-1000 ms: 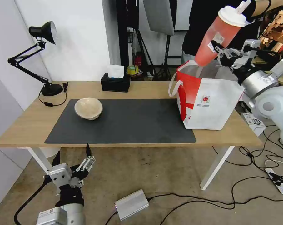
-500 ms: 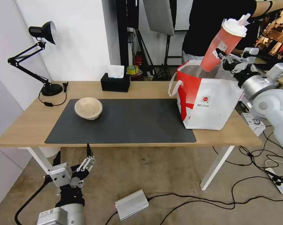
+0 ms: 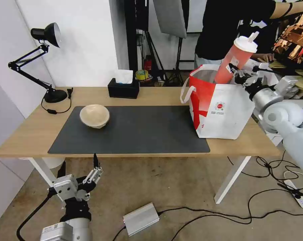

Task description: Pick up the trash from the table and place it into the takeout bag.

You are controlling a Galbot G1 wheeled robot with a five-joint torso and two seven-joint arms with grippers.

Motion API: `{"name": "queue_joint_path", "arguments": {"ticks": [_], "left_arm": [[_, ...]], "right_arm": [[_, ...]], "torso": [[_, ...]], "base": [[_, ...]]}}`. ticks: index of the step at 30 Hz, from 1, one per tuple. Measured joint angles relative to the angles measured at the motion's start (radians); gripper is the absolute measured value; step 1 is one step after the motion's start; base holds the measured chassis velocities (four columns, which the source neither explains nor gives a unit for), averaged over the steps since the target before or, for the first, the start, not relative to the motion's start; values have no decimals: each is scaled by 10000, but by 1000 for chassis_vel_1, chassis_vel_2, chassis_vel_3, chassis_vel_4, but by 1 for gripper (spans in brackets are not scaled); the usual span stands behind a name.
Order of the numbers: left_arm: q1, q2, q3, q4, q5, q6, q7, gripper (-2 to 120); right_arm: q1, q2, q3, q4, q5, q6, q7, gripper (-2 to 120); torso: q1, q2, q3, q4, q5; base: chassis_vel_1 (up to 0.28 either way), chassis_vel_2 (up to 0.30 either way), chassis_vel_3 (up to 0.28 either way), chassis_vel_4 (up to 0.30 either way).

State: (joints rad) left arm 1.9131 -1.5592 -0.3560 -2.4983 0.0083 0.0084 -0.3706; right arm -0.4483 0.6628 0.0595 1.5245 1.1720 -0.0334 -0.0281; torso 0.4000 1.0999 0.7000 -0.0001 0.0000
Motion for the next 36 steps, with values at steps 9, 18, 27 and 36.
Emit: {"name": "queue_joint_path", "arguments": {"ticks": [9,18,27,36], "left_arm": [[-68,-5,41,93,-7,-5,-1,100],[-102,-12,102,203,-3,-12,0,100],[-151,-19,12,221,-28,-12,-3,100],[-234,-62,76,339,-29,-13,-4,100]], "right_arm": [[94,194,-275,-137,-116,-86,128,3],[250,423,-493,-371,-188,-164,143,3],[456,674,-750,-599,-345,-255,149,3],[294,629,-720,-429,-372,-314,120,28]], "torso": [[0,1,0,1,-1],[0,2,0,0,0],[0,2,0,1,-1],[0,2,0,1,0]], "base": [[0,0,0,0],[0,0,0,0],[0,0,0,0],[0,0,0,0]]}}
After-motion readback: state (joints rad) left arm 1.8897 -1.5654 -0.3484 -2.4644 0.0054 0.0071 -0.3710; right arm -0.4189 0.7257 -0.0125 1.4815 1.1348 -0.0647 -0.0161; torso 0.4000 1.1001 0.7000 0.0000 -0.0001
